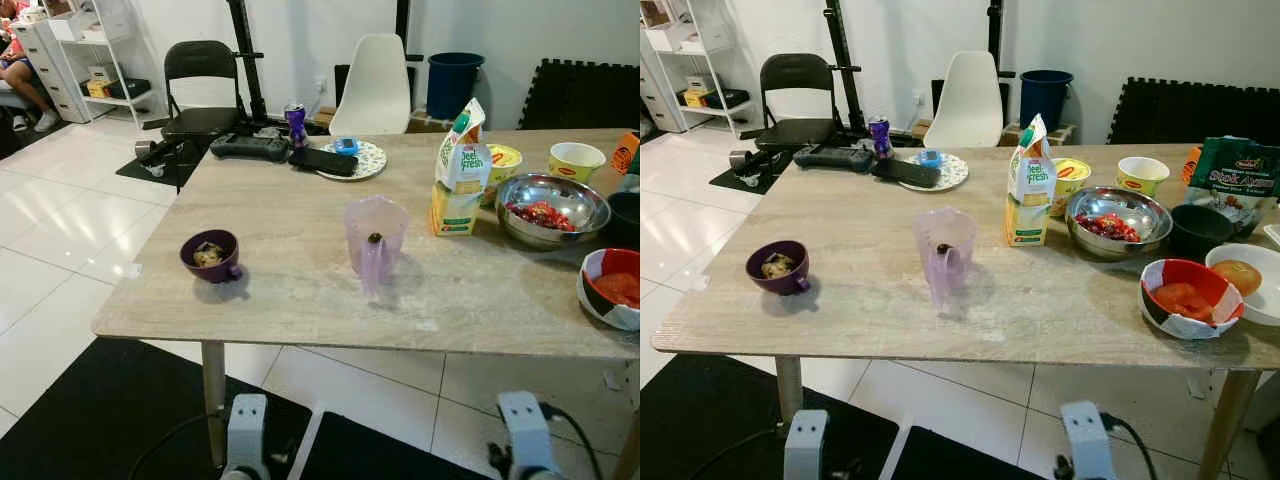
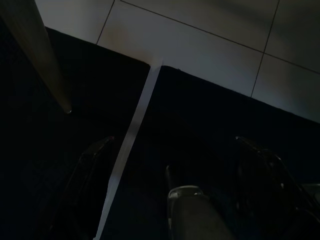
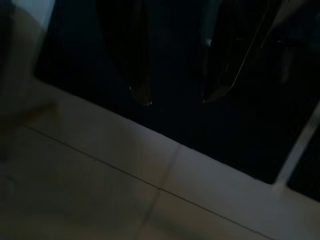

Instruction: Restocking fridge

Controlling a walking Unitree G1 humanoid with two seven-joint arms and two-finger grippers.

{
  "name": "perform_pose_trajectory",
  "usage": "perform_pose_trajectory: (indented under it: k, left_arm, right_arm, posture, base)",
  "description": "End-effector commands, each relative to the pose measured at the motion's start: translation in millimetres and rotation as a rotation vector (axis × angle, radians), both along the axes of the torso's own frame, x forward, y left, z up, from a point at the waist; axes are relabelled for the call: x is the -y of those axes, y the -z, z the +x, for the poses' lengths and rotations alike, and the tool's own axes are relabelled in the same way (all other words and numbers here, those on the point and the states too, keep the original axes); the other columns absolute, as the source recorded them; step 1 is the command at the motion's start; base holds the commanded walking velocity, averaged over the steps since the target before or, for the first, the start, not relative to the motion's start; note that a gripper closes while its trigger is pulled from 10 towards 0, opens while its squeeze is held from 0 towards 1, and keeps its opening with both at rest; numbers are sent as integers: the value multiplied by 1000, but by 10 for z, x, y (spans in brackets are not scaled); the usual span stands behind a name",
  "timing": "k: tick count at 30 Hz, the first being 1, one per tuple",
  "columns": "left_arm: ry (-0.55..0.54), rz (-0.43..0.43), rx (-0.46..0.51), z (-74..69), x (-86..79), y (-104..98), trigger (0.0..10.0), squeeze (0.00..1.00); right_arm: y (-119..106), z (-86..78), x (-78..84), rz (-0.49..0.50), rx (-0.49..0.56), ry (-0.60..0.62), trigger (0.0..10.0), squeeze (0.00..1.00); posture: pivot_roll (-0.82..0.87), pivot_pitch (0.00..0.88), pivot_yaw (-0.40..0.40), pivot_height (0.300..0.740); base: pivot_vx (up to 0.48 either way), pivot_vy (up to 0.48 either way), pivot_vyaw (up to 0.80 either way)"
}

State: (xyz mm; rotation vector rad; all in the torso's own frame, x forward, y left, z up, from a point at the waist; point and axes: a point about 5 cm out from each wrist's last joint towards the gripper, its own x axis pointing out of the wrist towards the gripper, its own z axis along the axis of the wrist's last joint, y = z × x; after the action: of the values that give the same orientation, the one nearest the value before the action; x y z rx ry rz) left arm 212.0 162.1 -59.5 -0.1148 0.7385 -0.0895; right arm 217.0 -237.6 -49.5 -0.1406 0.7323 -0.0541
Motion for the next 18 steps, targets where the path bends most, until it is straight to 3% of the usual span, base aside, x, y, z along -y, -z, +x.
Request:
perform_pose_trajectory:
  k: [1, 9, 15, 18]
  left_arm:
    - [6, 7, 19, 38, -10, -30, 10000, 0]
    - [42, -19, 38, 143, 58, -86, 10000, 0]
    - [56, -24, 20, 120, 103, -56, 10000, 0]
    - [58, -13, 11, 99, 106, -40, 10000, 0]
  right_arm:
    - [-11, 0, 13, 7, 27, 27, 10000, 0]
    - [-46, 49, -1, 15, 52, 28, 10000, 0]
    - [-49, 40, -18, 21, 72, 38, 10000, 0]
    - [-44, 22, -3, 21, 73, 43, 10000, 0]
  posture:
    - [-52, 66, 34, 740]
    - [-67, 75, 47, 740]
    - [-88, 90, 64, 740]
    - [-95, 93, 68, 740]
  base:
    - [0, 0, 0]
    - [0, -90, 0]
    - [0, -480, 0]
    - [0, -215, 0]
